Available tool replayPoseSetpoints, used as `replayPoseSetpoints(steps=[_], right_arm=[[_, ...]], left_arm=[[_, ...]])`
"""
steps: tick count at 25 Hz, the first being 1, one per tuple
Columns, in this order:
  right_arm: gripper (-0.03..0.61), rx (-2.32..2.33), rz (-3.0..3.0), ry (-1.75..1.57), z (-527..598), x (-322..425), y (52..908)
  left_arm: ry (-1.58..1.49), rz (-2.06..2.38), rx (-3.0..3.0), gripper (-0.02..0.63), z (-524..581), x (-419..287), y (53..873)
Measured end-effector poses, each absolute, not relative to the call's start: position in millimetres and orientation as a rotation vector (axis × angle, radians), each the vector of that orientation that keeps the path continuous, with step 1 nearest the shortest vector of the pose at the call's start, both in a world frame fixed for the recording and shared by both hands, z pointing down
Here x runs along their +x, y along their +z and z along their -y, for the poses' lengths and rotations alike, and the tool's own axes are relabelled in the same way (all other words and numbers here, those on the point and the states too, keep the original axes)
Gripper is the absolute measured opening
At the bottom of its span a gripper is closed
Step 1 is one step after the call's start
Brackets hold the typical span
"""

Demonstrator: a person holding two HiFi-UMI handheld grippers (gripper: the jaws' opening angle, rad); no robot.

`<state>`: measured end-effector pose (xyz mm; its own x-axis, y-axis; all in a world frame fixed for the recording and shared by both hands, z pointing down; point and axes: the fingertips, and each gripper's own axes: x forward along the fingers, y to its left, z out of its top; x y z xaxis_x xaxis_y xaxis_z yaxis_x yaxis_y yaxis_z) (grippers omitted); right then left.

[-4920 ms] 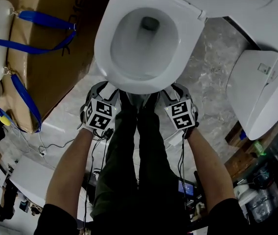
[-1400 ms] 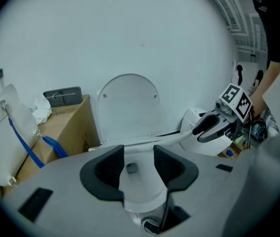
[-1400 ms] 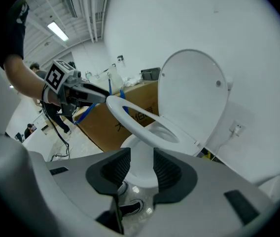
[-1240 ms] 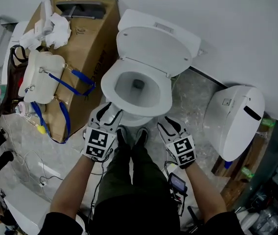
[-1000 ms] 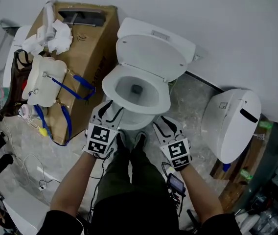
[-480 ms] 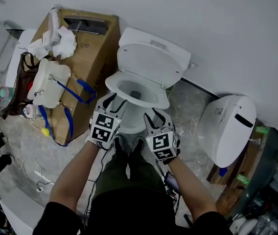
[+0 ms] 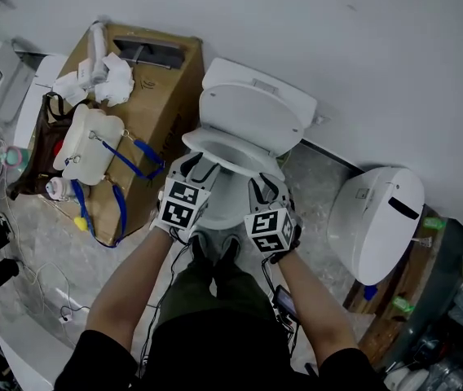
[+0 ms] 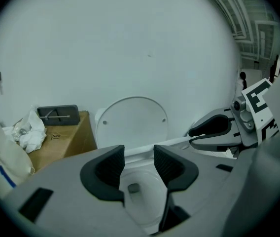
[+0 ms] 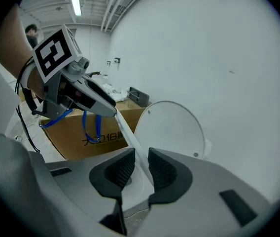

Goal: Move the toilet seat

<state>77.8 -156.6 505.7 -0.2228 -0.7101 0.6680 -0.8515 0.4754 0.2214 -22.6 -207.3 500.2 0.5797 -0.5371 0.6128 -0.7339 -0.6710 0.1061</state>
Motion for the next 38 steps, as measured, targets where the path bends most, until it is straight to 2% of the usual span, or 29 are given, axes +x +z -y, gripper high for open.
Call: replayPoseSetpoints(steps=[6,13,26,38], right_arm=[[0.107,1.319,1.988,0.316,173,86,500],[0.107,1.348,1.978,0.353,193,98,491],[0.106,1.404,1.948,0.404,240,122,480],[0.098,1.428,1.906,0.361,285,142,474]], left_arm=[[0.802,1.043,2.484,0.193,218,-24,492],[0.756,1.065,2.452,0.193,189,-59,472],[0.425,1.160,2.268,0.193,130,-112,415],[0.442,1.160,2.226,0.193,110,-127,411]])
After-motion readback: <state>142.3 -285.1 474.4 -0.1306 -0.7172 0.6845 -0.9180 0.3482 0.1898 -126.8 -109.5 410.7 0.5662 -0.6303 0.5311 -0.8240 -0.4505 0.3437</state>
